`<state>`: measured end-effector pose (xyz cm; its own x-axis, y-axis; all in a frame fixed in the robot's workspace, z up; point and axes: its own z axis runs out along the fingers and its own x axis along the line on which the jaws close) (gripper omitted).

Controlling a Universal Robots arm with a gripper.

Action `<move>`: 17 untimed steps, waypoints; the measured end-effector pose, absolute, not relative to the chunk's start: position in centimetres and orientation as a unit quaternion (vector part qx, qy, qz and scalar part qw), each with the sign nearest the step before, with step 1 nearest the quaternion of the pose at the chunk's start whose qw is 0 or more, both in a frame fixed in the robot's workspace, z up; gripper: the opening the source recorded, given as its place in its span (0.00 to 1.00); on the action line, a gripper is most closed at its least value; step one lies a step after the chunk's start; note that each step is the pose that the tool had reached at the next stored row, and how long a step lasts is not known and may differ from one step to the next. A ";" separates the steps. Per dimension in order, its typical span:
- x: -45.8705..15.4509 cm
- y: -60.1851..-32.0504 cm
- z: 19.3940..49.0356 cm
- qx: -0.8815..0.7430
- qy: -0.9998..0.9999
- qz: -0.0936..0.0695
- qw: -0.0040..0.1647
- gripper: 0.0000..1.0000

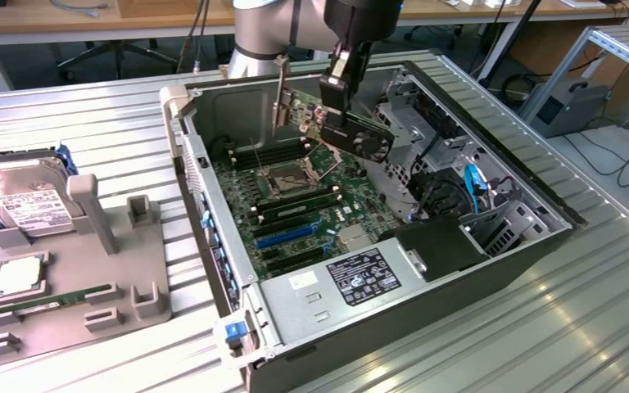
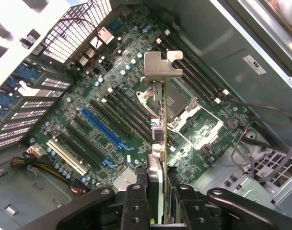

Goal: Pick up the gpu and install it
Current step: 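Insert the gpu into the slot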

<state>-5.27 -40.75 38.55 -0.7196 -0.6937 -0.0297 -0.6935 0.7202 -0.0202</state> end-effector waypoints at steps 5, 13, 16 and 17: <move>-5.3 -40.7 38.5 -0.381 0.925 -0.004 0.018 0.27; -5.3 -40.7 38.5 -0.394 0.919 -0.003 0.018 0.27; -5.3 -40.7 38.5 -0.400 0.916 -0.003 0.018 0.27; -5.3 -40.7 38.5 -0.403 0.915 -0.003 0.018 0.27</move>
<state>-5.27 -40.75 38.55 -0.6753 -0.7369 -0.0298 -0.7367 0.6759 -0.0202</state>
